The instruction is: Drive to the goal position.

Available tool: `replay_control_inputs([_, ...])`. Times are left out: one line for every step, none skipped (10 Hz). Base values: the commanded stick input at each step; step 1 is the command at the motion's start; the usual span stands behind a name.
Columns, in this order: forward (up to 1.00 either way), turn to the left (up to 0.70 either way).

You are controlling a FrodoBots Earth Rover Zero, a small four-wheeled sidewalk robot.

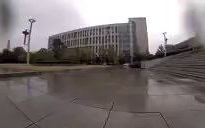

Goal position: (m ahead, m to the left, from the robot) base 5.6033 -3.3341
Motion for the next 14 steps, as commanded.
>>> replay_control_inputs([0.70, 0.00])
replay_control_inputs([0.70, 0.00])
replay_control_inputs([0.70, 0.00])
replay_control_inputs([0.70, 0.00])
replay_control_inputs([0.70, -0.05])
replay_control_inputs([0.70, -0.22])
replay_control_inputs([0.70, -0.27])
replay_control_inputs([0.70, -0.27])
replay_control_inputs([0.70, -0.19])
replay_control_inputs([0.70, 0.00])
replay_control_inputs([0.70, 0.00])
replay_control_inputs([0.70, 0.00])
replay_control_inputs([0.70, 0.00])
replay_control_inputs([0.70, 0.00])
